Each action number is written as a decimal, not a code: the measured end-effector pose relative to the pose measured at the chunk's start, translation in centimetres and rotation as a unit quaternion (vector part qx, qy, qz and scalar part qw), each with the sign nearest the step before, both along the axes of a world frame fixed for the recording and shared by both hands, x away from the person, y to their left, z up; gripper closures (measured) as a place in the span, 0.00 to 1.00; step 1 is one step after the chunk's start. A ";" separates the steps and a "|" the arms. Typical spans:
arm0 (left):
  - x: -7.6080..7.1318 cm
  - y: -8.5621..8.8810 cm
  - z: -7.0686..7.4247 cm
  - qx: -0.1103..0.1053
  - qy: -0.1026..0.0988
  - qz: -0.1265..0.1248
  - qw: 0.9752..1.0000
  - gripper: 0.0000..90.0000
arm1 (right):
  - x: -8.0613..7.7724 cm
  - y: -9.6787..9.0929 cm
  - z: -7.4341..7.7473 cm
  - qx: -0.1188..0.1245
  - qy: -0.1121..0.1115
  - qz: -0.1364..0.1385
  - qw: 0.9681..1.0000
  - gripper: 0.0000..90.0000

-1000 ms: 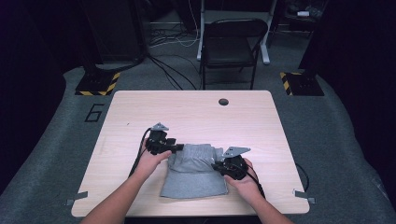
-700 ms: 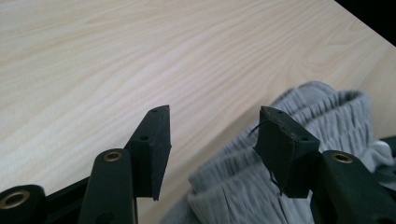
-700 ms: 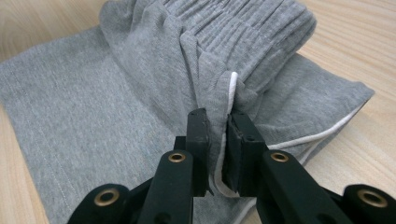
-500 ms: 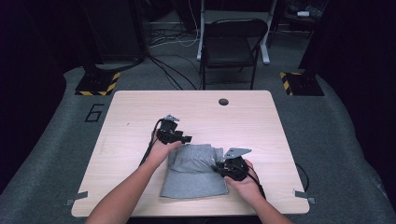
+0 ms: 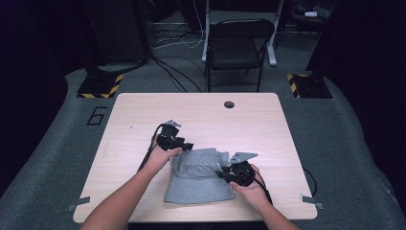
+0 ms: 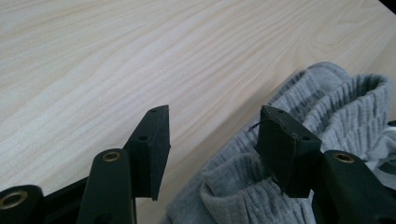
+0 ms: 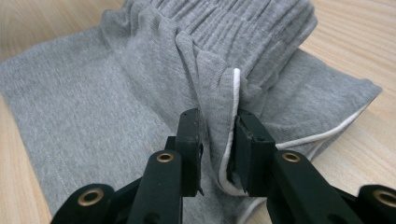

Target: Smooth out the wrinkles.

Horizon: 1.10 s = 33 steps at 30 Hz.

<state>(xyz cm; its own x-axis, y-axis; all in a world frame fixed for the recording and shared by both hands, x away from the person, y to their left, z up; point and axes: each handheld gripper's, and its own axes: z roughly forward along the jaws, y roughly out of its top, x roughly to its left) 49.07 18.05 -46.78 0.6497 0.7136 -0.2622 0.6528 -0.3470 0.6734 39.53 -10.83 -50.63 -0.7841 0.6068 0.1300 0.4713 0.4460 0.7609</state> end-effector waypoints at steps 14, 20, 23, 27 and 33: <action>-3.2 0.6 0.2 -0.031 0.014 -0.030 0.999 0.49 | -0.3 0.0 0.1 -0.016 0.000 0.008 1.000 0.74; -4.8 0.5 0.1 -0.031 0.017 -0.045 0.998 0.48 | -0.9 -0.3 0.5 -0.026 0.000 0.014 1.000 0.69; -5.4 0.4 0.0 -0.030 0.014 -0.049 0.998 0.48 | -1.4 -0.4 0.9 -0.024 0.006 0.013 1.000 0.67; -6.1 0.4 -0.1 -0.035 0.012 -0.051 0.998 0.48 | -1.9 -0.8 1.3 -0.012 -0.001 0.017 1.000 0.66; -7.0 0.8 -0.1 -0.040 0.002 -0.058 0.998 0.60 | -2.5 -1.6 2.2 0.015 0.000 0.016 1.000 0.64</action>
<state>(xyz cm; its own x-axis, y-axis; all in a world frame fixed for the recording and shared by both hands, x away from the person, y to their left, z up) 42.05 18.81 -46.88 0.7255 0.6105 -0.3177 0.6140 -0.3657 0.6995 37.02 -12.45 -48.43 -0.8027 0.5778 0.1474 0.4570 0.4374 0.7745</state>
